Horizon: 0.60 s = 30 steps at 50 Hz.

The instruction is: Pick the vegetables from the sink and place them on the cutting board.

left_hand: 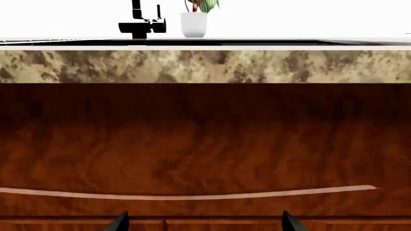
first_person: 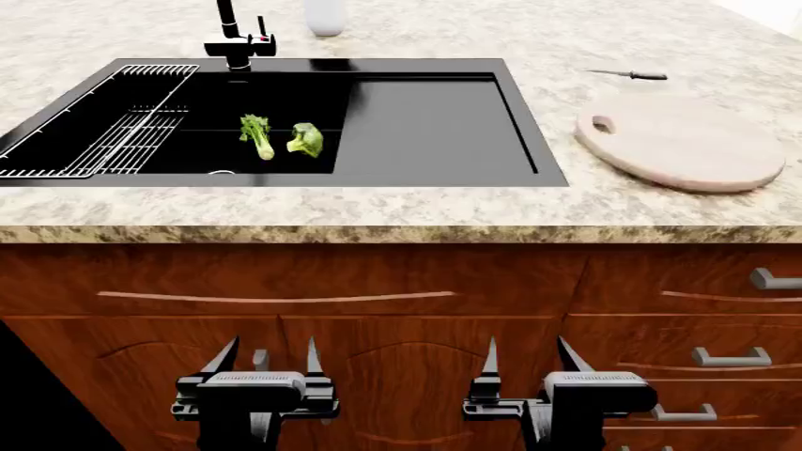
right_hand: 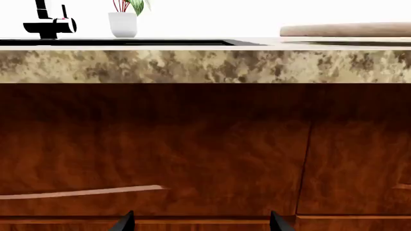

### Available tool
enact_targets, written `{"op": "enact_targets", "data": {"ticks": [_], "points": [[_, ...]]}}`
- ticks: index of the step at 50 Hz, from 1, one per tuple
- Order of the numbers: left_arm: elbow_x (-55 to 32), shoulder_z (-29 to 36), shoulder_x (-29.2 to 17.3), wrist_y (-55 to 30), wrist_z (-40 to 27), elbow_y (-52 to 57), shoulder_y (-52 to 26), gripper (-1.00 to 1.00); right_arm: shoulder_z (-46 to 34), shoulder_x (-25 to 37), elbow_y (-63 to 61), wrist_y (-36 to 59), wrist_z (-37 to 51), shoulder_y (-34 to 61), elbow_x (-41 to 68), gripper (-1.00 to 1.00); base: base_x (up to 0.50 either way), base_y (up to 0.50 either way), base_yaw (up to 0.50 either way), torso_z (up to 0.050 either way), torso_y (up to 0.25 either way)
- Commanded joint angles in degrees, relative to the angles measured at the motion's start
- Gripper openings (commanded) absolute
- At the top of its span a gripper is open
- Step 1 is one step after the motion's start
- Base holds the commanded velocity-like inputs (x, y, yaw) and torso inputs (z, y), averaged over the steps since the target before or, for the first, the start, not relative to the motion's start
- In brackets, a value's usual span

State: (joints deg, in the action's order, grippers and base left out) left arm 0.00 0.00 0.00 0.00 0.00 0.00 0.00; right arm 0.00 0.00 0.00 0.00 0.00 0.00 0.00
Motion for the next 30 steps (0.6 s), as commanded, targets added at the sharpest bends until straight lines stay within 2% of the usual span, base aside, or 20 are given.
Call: {"op": "enact_targets", "data": {"ticks": [1, 8, 12, 13, 18, 24, 30], "points": [[-1.1, 1.2, -1.0, -0.5, -0.6, -0.3, -0.3, 1.00, -1.1, 0.9, 0.2, 0.0, 0.9, 0.2, 1.3, 1.00, 0.00, 0.00, 0.00, 0.000, 0.000], [-4.1, 2.9, -2.7, -2.0, 0.6, -0.5, -1.2, 1.00, -2.3, 2.4, 0.0, 2.4, 1.1, 1.3, 4.3, 1.00, 0.00, 0.00, 0.00, 0.007, 0.000], [-5.6, 3.0, -3.2, -6.0, 0.6, 2.2, -2.1, 1.00, -3.3, 3.4, -9.4, 8.3, 1.6, 1.8, 4.8, 1.00, 0.00, 0.00, 0.00, 0.050, 0.000], [-7.4, 2.4, -3.6, -10.3, 0.8, 7.3, -3.1, 1.00, -3.3, 3.7, -12.7, 10.1, 2.0, 2.2, 4.7, 1.00, 0.00, 0.00, 0.00, 0.050, 0.000], [-11.9, 0.7, -5.5, -21.9, -0.3, 21.4, -7.2, 1.00, -0.9, 5.7, -25.6, 21.2, 2.8, 7.6, 7.6, 1.00, 0.00, 0.00, 0.00, 0.050, 0.000], [-15.2, -2.2, -9.1, -38.4, -3.9, 32.1, -18.8, 1.00, -0.1, 8.1, -33.7, 39.2, 3.2, 20.2, 11.8, 1.00, 0.00, 0.00, 0.00, 0.050, 0.000], [-13.5, 0.6, -10.8, -50.3, -6.7, 29.7, -34.3, 1.00, -0.5, 9.3, -32.2, 55.6, 4.5, 38.1, 13.8, 1.00, 0.00, 0.00, 0.00, 0.050, 0.000]]}}
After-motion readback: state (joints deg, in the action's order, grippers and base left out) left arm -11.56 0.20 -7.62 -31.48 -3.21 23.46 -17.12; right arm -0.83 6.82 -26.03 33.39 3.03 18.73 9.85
